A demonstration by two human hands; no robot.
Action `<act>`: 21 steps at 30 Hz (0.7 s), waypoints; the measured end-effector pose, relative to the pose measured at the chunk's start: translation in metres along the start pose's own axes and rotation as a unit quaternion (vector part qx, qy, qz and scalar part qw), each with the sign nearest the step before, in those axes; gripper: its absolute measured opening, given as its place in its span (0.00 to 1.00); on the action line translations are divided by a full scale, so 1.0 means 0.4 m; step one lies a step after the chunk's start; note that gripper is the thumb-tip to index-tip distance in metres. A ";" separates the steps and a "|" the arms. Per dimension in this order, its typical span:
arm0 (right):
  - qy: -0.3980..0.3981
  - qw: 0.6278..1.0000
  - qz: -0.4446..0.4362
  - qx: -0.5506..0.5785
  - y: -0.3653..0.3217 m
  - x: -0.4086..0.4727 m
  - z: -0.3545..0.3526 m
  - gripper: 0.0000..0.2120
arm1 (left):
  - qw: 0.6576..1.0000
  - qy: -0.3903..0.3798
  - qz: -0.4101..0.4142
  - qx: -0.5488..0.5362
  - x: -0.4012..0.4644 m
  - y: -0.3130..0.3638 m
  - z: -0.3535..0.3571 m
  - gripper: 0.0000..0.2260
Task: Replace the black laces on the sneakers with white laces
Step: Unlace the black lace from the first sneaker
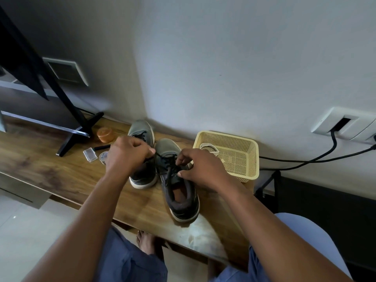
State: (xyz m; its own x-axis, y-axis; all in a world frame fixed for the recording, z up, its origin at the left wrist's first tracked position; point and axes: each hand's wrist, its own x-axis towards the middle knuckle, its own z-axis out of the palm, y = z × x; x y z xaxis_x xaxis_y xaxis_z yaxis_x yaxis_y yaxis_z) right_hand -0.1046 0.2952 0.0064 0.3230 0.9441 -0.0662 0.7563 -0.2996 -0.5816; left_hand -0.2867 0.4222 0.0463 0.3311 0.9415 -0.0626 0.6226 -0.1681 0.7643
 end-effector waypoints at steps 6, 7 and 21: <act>-0.004 1.000 -0.003 -0.004 0.008 -0.002 0.001 0.14 | 0.969 -0.091 0.097 0.210 -0.021 0.015 0.041 0.06; -0.004 1.000 -0.007 -0.002 0.006 -0.002 0.002 0.14 | 0.962 -0.107 0.115 0.222 -0.025 0.019 0.048 0.06; 0.011 0.999 -0.003 0.046 0.006 -0.002 0.010 0.12 | 0.986 -0.085 0.064 0.127 -0.023 0.022 0.074 0.06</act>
State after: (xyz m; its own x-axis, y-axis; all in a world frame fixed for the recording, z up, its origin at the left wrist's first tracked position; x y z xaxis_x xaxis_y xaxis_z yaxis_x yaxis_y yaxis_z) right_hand -0.1056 0.2942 0.0018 0.3316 0.9423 -0.0452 0.7028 -0.2787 -0.6545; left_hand -0.2632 0.4033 0.0348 0.5198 0.8485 -0.0994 0.7176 -0.3706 0.5897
